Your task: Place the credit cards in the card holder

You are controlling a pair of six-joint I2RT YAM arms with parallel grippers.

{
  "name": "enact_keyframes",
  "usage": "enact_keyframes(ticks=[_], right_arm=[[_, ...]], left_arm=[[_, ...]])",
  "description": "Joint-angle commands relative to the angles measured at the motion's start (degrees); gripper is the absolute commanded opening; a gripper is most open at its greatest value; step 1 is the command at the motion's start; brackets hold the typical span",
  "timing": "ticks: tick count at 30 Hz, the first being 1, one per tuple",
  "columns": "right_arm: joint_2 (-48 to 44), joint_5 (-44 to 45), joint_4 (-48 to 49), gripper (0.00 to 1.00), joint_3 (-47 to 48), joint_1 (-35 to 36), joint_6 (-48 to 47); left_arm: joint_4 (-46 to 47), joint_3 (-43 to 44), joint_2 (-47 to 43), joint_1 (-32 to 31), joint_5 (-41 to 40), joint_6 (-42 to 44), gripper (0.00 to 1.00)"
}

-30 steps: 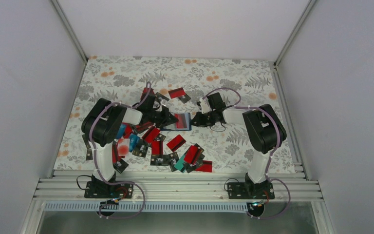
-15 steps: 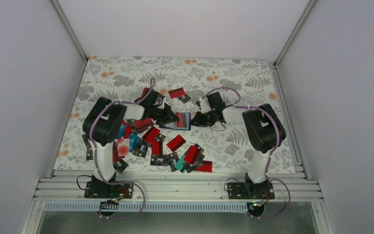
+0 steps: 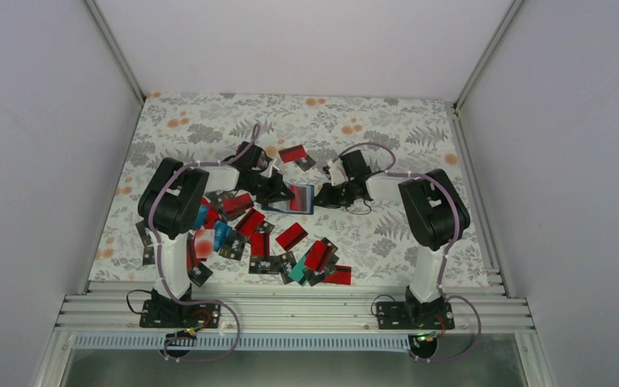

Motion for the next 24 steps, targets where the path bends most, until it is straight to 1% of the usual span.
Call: enact_keyframes(ticks=[1,5,10,16,24], right_arm=[[4.8,6.8,-2.9,0.04,-0.3,0.4,-0.9],[5.7,7.1,-3.0,0.04,-0.1,0.4,-0.8],[5.9,7.1,-3.1,0.04,0.4,0.4,-0.9],[6.4,7.7,-3.7,0.04,0.9,0.4,-1.3],[6.7,7.1,-3.6,0.05,1.3,0.4,-1.4]], left_arm=[[-8.7,1.5,3.1,0.5,-1.7,5.7,0.02],[-12.4,4.3,4.4,0.6,-1.3,8.7,0.02],[-13.1,5.1,5.9,0.7,-0.8,9.7,0.02],[-16.1,7.0,7.1,1.3,-0.3,13.2,0.02],[-15.5,9.3,9.2,0.9,0.6,12.9,0.02]])
